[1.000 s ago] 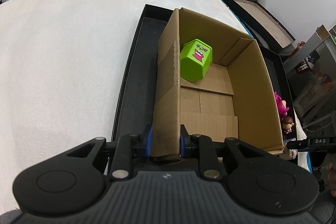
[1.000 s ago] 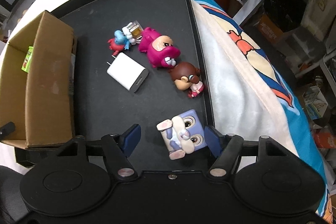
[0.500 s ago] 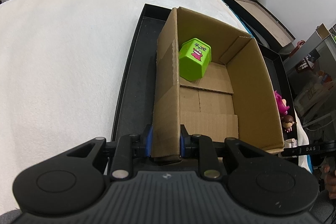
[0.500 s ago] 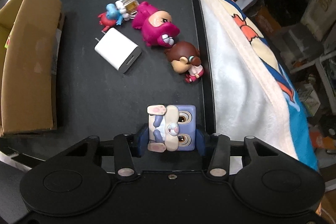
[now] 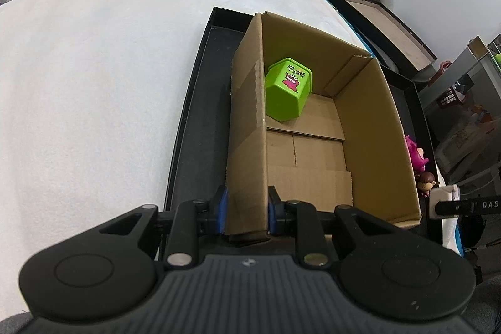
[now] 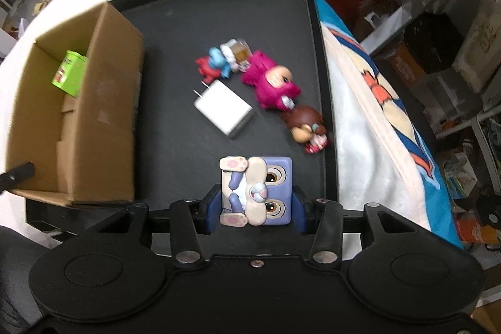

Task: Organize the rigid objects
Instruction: 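Carry the bunny cube into the box with the right tool and release it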

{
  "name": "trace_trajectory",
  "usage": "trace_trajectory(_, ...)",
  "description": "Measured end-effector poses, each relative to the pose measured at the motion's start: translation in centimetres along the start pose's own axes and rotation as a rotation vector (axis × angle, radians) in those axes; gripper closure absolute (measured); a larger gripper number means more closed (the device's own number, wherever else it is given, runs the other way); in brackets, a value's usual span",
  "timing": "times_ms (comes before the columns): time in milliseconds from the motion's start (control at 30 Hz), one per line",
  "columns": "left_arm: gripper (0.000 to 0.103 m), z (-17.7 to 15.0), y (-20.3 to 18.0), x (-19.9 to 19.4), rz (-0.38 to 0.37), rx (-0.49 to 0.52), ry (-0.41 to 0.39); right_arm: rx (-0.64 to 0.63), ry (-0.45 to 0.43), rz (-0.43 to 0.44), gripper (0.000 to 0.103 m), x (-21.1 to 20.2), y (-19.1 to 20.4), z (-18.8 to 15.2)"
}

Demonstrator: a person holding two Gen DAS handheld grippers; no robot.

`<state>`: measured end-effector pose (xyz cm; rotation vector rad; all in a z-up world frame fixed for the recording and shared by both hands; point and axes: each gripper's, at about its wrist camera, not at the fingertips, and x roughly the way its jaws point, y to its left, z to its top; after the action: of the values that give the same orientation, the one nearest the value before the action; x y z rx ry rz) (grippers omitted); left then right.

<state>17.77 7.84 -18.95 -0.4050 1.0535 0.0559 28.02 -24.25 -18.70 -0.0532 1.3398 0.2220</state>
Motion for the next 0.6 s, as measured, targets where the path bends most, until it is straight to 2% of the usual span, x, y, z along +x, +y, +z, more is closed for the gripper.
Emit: trace_trajectory(600,0.081,0.1,0.3,-0.2,-0.024,-0.007,0.002,-0.137,-0.091,0.032,0.059,-3.8,5.4,3.0)
